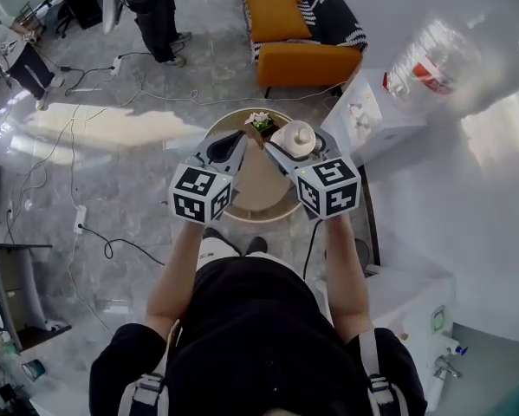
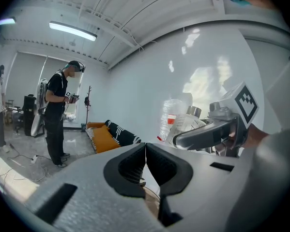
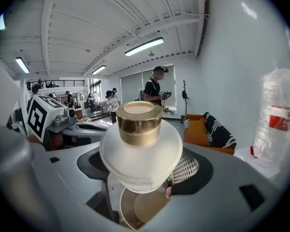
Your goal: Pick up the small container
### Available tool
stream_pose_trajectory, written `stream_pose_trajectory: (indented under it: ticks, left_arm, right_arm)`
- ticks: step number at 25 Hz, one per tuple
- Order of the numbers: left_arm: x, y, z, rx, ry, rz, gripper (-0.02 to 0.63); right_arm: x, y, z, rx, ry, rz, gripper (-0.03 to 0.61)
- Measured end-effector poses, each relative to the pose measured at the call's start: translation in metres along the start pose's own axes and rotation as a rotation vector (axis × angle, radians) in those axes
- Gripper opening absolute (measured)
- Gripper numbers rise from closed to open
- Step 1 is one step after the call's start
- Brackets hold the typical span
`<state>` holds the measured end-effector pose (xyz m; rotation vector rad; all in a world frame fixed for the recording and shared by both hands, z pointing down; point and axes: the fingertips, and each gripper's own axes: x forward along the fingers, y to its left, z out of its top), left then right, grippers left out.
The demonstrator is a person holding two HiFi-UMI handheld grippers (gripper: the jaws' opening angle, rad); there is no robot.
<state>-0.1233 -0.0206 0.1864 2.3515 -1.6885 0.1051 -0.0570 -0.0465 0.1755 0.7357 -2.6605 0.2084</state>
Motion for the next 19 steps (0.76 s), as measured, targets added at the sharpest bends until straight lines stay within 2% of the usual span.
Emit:
stream_pose_trajectory:
  ticks: [19]
  left_arm:
    - [0.0071,0.0040,-0.0032,-0.003,0.015,-0.009,0.018]
  right_arm:
    - [0.0024,-0.0061,0.0025,-0.009,-0.021,-0.020,0.334]
